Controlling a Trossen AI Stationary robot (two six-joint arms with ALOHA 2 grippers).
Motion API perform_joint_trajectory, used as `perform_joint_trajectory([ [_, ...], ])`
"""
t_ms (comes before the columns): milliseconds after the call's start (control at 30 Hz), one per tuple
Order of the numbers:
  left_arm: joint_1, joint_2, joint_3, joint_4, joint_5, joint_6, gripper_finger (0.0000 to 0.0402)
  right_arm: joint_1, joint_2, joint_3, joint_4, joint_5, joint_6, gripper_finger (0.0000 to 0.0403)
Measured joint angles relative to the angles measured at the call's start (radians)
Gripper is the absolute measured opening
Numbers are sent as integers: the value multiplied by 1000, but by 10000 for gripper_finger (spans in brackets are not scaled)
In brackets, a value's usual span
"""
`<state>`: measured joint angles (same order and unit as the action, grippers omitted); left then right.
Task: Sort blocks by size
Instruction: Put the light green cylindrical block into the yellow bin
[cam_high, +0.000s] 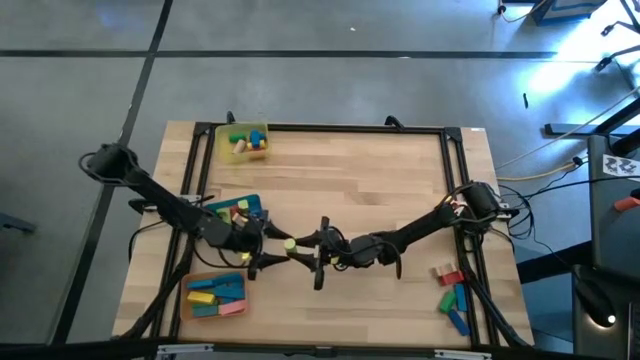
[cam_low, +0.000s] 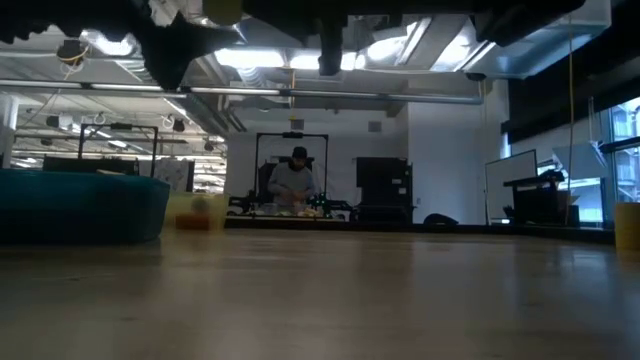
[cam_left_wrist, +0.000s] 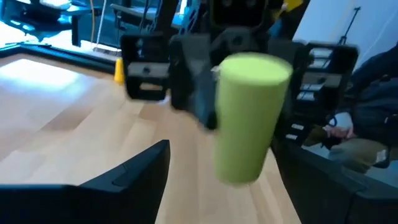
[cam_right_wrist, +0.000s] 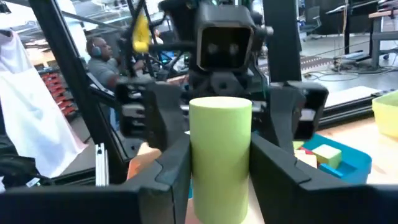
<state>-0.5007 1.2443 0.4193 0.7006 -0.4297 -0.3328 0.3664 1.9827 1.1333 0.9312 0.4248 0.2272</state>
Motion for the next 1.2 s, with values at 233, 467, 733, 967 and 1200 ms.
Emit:
perform_joint_trajectory([
  [233, 11, 63, 54, 1, 6, 8, 276, -1, 12, -2, 13, -30, 1, 138],
  [467, 19, 99, 57, 2, 2, 4, 266, -1, 12, -2, 21, -45, 3, 138],
  [733, 26, 100, 57, 1, 10, 22, 190, -2, 12, -2, 14, -38, 1, 138],
  [967, 29, 101, 57, 19, 13, 48, 127, -2, 11, -2, 11, -34, 1, 138],
  [1200, 29, 101, 56, 23, 11, 53, 120, -2, 11, -2, 10, -36, 1, 138],
])
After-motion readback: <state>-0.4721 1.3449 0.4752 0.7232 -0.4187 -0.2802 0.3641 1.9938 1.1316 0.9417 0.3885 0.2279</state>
